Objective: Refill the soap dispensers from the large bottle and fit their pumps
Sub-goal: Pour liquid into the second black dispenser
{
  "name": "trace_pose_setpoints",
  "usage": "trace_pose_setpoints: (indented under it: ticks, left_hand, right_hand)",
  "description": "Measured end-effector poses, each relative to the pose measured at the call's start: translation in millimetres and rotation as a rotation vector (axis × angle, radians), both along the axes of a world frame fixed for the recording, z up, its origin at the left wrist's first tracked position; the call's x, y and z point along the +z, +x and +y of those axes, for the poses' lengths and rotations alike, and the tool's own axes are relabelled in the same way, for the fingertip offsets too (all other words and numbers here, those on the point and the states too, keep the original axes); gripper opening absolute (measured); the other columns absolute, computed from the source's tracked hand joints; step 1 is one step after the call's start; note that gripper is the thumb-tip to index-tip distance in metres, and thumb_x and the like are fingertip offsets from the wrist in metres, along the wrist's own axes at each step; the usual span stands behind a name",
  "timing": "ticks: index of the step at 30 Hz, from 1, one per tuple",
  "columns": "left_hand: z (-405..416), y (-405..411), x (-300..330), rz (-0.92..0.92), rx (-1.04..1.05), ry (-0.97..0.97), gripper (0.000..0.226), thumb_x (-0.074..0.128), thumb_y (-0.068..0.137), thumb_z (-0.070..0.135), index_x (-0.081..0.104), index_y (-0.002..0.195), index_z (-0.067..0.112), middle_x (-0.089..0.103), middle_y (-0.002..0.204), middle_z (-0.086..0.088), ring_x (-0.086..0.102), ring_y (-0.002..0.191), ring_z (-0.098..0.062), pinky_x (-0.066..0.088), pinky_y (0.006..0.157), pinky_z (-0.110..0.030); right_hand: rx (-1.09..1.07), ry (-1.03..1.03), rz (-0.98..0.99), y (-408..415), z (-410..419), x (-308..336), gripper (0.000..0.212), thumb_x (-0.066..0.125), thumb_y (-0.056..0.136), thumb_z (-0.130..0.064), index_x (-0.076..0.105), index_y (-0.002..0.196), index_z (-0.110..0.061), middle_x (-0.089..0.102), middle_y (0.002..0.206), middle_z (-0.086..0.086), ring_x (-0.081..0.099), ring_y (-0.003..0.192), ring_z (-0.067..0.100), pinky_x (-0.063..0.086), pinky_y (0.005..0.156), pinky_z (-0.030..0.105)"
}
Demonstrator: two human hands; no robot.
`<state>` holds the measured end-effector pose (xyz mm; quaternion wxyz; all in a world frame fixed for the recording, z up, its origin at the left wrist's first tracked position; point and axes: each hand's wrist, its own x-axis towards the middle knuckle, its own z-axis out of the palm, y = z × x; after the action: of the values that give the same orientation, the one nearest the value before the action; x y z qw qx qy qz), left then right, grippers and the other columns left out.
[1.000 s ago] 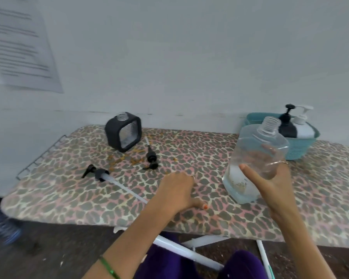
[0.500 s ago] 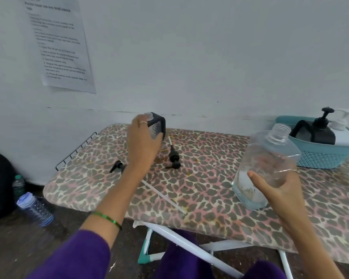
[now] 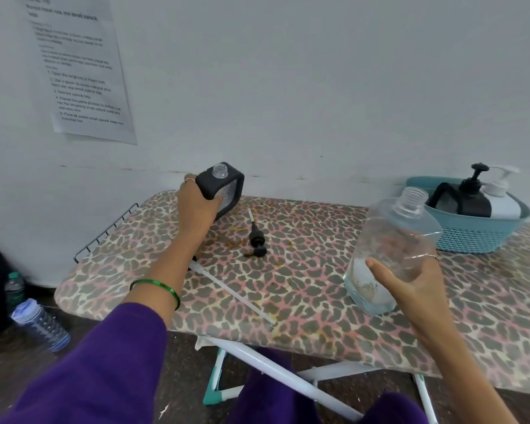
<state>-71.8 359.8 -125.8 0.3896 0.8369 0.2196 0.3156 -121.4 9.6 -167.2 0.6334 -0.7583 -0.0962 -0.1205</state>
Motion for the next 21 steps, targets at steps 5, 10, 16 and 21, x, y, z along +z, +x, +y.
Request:
trace_pose_setpoints:
  ticks: [5, 10, 16, 21]
  left_hand:
    - [-35, -30, 31, -0.167, -0.112, 0.068, 0.052, 0.076, 0.083, 0.021, 0.051, 0.128, 0.012, 0.059, 0.115, -0.001, 0.057, 0.101, -0.015, 0.044, 0.077, -0.015]
    - [-95, -74, 20, -0.161, -0.331, -0.053, 0.049, 0.074, 0.085, 0.030, 0.048, 0.126, 0.025, 0.056, 0.105, 0.016, 0.056, 0.089, 0.005, 0.046, 0.067, -0.003]
    - [-145, -100, -38, -0.152, -0.475, -0.224, 0.053, 0.075, 0.083, 0.029, 0.050, 0.130, 0.024, 0.058, 0.112, 0.017, 0.058, 0.104, 0.005, 0.053, 0.084, -0.015]
    - [-161, -107, -59, -0.173, -0.522, -0.247, 0.051, 0.074, 0.085, 0.025, 0.049, 0.129, 0.025, 0.061, 0.115, 0.011, 0.061, 0.109, -0.005, 0.056, 0.092, -0.034]
  right_hand:
    - [-0.011, 0.026, 0.005, 0, 0, 1, 0.065, 0.083, 0.067, -0.031, 0.054, 0.124, -0.021, 0.064, 0.115, -0.007, 0.063, 0.101, 0.001, 0.051, 0.088, 0.030]
    - [-0.018, -0.001, -0.006, 1, -5, 2, 0.066, 0.082, 0.066, -0.038, 0.057, 0.124, -0.020, 0.067, 0.115, -0.004, 0.065, 0.105, 0.011, 0.053, 0.092, 0.040]
    - [-0.079, -0.143, -0.079, -10, -29, 17, 0.057, 0.085, 0.068, -0.033, 0.061, 0.118, -0.019, 0.068, 0.107, -0.009, 0.065, 0.098, 0.004, 0.053, 0.084, 0.024]
    - [-0.138, -0.410, -0.255, -13, -47, 28, 0.058, 0.083, 0.071, -0.018, 0.049, 0.118, -0.024, 0.058, 0.105, -0.021, 0.057, 0.092, -0.010, 0.039, 0.074, -0.001]
